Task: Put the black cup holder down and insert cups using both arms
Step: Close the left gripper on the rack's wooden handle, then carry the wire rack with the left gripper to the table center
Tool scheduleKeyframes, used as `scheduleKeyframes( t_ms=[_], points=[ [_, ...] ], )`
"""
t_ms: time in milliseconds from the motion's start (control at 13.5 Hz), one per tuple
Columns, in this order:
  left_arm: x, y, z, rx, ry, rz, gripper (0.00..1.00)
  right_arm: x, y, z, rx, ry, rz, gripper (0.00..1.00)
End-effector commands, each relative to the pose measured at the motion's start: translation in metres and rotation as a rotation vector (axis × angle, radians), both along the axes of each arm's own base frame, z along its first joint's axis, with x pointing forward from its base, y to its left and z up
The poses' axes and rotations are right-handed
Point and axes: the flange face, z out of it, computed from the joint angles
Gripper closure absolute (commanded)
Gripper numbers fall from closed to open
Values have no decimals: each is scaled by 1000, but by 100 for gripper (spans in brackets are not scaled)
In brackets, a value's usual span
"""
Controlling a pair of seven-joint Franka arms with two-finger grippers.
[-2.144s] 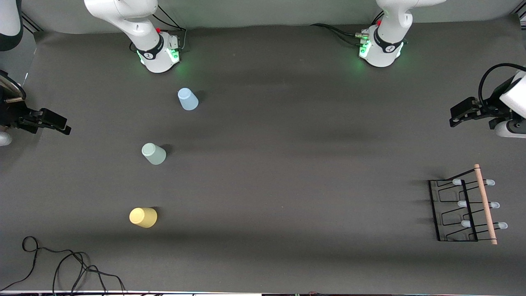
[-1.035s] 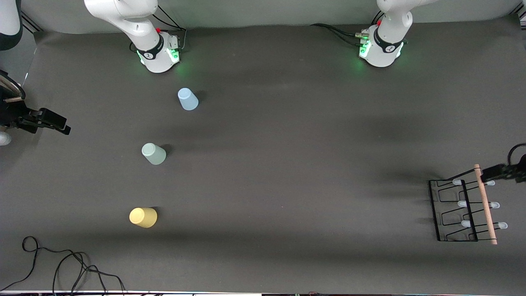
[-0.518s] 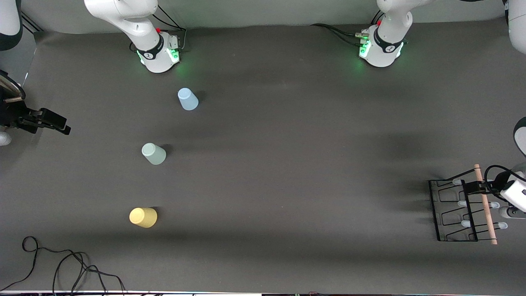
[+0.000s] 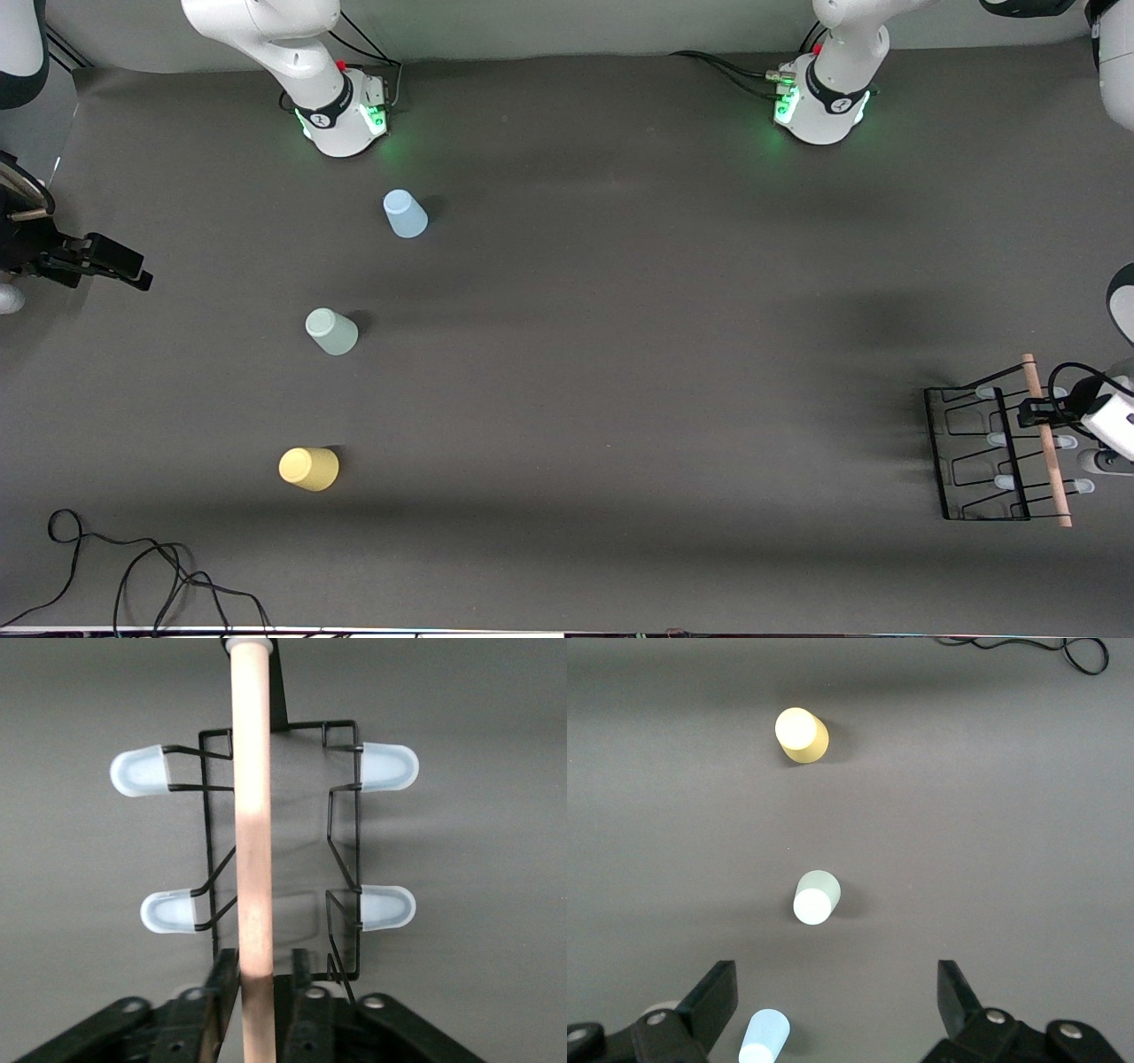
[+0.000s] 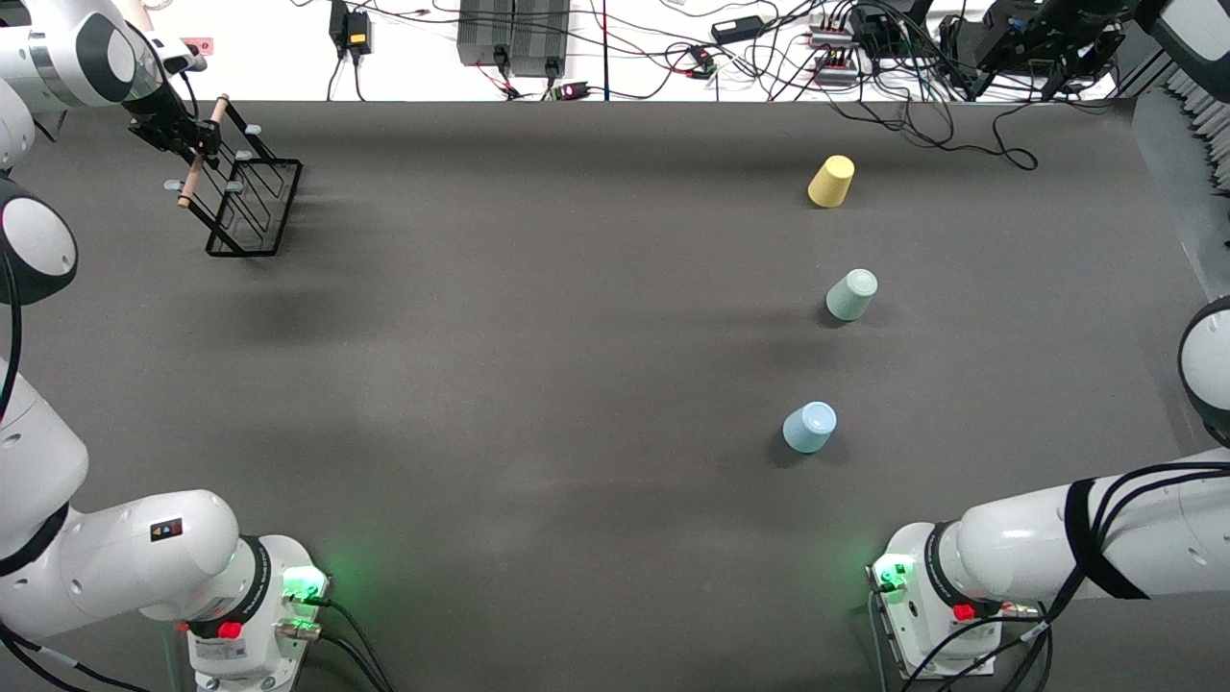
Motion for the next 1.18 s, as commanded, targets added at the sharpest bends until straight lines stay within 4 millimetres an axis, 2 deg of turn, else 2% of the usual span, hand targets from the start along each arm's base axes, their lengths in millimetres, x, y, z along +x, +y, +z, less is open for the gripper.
scheduleKeyframes(
  t_ms=[0,148,296,444,518,592,813,961,1109],
  points=[
    [-1,-2,4,38,46,-40,100,0,1,5,-6,-2,4,0],
    [0,-9,6,68,62,-61,100,0,1,5,-6,-2,4,0],
    [3,-18,24,60,51,-56,100,0,1,5,-6,-3,4,0],
    [4,-44,47,40,70,27,100,0,1,5,-6,-2,3,0],
    [0,-63,55,25,82,84,100,0,1,6,-6,-3,3,0],
    [-7,-94,56,25,101,86,100,0,1,5,-7,-2,4,0],
    [-21,-169,82,-17,125,129,100,-1,1,7,-7,-5,4,0],
    [-28,-211,101,-25,110,198,100,-1,1,7,-7,-5,6,0],
    [-38,-267,106,-30,127,211,100,-1,1,7,-7,-6,6,0]
  ],
)
